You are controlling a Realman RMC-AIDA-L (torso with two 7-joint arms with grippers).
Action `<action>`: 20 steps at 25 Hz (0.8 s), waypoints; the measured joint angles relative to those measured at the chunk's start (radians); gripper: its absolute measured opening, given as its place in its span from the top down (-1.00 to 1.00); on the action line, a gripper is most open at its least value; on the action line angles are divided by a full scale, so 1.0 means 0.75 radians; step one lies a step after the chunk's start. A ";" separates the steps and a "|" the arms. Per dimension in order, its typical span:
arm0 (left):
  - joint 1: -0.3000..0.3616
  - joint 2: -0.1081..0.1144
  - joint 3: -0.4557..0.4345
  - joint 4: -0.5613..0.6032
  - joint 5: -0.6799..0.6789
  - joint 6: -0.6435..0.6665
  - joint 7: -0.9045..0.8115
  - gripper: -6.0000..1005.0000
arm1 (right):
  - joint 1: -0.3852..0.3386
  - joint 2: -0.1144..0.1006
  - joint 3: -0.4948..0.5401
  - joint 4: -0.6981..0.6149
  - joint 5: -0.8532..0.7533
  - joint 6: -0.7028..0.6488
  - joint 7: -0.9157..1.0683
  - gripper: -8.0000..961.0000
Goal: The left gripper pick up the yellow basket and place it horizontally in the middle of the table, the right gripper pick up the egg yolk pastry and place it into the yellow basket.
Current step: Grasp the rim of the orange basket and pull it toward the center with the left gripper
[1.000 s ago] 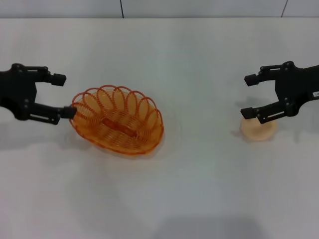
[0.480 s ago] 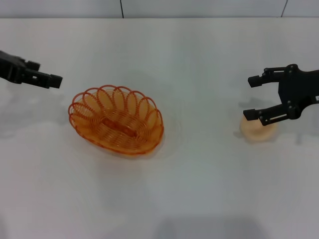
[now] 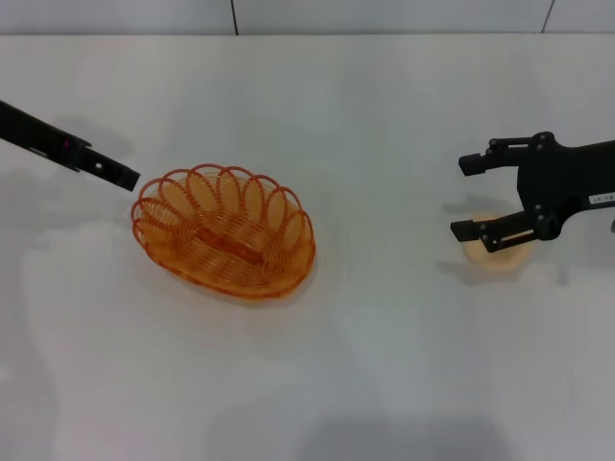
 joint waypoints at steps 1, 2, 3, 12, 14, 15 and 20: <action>-0.005 -0.007 0.012 -0.012 0.008 -0.027 0.000 -0.77 | 0.000 0.003 0.000 0.000 0.000 0.000 -0.003 -0.77; -0.009 -0.011 0.024 -0.031 0.012 -0.054 -0.001 -0.77 | 0.000 0.005 0.000 0.000 0.000 0.000 -0.005 -0.76; -0.018 -0.012 0.037 -0.057 0.014 -0.078 -0.003 -0.77 | 0.000 0.006 0.000 0.000 0.000 0.000 -0.005 -0.76; -0.086 -0.034 0.062 -0.222 0.051 -0.226 -0.009 -0.74 | -0.001 0.009 0.000 0.011 0.000 0.014 -0.031 -0.76; -0.097 -0.040 0.063 -0.253 0.053 -0.246 -0.008 -0.73 | -0.002 0.009 0.000 0.014 0.000 0.017 -0.036 -0.75; -0.105 -0.041 0.063 -0.276 0.056 -0.261 -0.007 -0.73 | -0.002 0.010 0.000 0.014 0.000 0.022 -0.038 -0.75; -0.139 -0.047 0.074 -0.388 0.065 -0.336 -0.001 -0.71 | -0.002 0.013 0.000 0.014 0.000 0.034 -0.041 -0.75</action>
